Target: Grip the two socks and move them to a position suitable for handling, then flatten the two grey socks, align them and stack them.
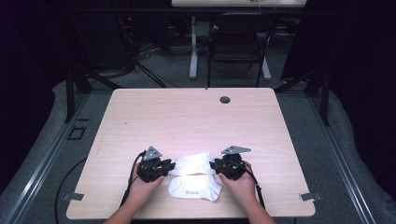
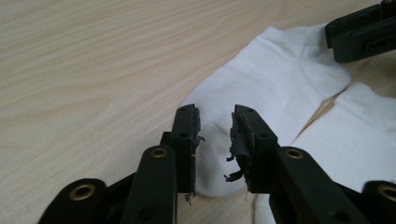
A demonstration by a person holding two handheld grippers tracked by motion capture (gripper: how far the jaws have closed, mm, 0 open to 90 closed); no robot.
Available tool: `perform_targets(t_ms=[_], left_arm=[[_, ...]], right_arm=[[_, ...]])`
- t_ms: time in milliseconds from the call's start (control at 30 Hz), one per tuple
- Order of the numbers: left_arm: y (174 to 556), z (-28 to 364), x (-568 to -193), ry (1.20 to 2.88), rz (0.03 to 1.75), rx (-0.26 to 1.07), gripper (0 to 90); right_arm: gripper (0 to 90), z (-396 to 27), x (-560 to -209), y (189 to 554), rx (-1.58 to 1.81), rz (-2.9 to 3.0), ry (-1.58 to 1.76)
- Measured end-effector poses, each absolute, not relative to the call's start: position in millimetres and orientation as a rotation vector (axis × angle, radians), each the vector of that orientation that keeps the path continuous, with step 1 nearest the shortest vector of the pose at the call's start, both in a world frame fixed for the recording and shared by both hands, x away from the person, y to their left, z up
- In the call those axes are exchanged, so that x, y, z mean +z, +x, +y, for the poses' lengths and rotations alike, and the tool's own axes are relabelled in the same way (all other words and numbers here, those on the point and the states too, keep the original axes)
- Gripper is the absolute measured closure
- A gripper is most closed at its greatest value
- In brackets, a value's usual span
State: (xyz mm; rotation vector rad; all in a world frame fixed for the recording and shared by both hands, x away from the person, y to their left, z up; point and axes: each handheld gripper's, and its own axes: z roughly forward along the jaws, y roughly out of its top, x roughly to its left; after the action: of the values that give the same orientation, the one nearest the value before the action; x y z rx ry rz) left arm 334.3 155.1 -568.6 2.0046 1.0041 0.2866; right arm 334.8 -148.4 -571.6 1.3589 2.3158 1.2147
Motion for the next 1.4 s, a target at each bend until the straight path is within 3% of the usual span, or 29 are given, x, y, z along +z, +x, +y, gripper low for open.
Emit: perform_targets(t_ms=[333,1000,1400], left_arm=[[340,161,-566,1.981,1.031,0.288,60.8],[354,160,-567,2.015,1.061,0.302,57.2],[353,156,-572,2.030,1.039,0.270,62.6]], right_arm=[[56.5,-154,-566,341,1.168,2.303,1.357],[58.6,-150,-550,360,1.125,2.338,1.340],[64.1,-150,-560,369,1.060,2.348,1.375]])
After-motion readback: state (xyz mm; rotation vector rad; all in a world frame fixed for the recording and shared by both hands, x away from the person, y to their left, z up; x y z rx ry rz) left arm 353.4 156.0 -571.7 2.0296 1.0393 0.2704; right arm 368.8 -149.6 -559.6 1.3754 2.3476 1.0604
